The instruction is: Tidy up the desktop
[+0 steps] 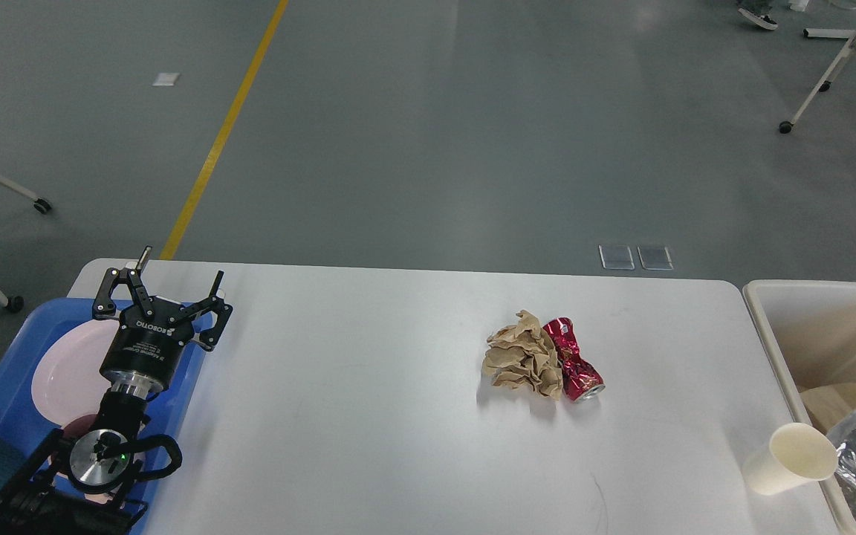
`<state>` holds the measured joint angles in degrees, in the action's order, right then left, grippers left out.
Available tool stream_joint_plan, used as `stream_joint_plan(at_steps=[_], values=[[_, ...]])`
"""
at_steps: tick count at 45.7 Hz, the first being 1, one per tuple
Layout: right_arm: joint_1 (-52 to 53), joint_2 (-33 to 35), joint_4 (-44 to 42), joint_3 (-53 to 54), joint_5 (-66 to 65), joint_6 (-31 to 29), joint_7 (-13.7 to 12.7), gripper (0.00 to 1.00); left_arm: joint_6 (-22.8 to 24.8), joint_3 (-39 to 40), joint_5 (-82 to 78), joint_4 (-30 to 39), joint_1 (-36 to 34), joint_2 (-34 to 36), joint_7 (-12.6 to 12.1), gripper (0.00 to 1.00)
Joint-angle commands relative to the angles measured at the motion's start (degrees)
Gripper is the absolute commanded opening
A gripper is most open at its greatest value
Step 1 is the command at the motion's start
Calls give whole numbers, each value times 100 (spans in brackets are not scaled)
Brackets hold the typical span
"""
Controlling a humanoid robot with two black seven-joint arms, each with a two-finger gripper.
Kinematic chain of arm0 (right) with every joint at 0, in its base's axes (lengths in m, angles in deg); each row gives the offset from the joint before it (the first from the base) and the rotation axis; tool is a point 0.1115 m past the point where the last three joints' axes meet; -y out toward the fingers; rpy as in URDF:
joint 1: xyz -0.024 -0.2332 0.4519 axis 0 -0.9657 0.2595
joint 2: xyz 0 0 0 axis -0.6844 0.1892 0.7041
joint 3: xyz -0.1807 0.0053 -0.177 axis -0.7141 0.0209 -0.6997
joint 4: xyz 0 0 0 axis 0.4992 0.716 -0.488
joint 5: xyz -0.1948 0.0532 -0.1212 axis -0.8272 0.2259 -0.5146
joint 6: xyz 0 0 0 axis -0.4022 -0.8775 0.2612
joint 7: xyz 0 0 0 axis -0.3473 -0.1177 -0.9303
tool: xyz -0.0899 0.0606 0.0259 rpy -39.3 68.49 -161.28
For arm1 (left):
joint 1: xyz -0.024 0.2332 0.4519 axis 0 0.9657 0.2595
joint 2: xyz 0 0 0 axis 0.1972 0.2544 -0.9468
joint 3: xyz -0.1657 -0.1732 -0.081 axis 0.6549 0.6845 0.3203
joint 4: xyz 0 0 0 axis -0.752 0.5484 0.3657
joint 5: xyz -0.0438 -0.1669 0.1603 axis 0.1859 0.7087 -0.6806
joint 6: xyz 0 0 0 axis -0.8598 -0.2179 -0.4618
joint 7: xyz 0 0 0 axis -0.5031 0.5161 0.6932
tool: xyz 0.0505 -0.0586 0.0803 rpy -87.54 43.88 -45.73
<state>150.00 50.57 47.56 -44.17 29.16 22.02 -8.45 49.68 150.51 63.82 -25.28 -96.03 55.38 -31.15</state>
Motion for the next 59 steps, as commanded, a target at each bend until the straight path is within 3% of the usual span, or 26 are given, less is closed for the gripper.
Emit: stream_joint_plan(at_steps=[1,15,24,31,43,59], values=[[-1247,247,-812,693,-17,149,8,0,6,0,1,0,-9,1,0,97],[-3822,133,-2595,2337,45,220,-9,0,-3,0,1,0,0,1,0,96],[-5360,-499,-4458,3269,150,342,-71,0,-3,0,1,0,-9,1,0,96],[-6187,-904,-5470,3762,150,544,-325,0,-12,0,1,0,-9,1,0,97],[-6373,-1282,-5629,3841,150,1432,-519,0,-12,0,1,0,-9,1,0,96],[-6390,-1388,-5638,3903,150,1547,-519,0,-12,0,1,0,-9,1,0,97]])
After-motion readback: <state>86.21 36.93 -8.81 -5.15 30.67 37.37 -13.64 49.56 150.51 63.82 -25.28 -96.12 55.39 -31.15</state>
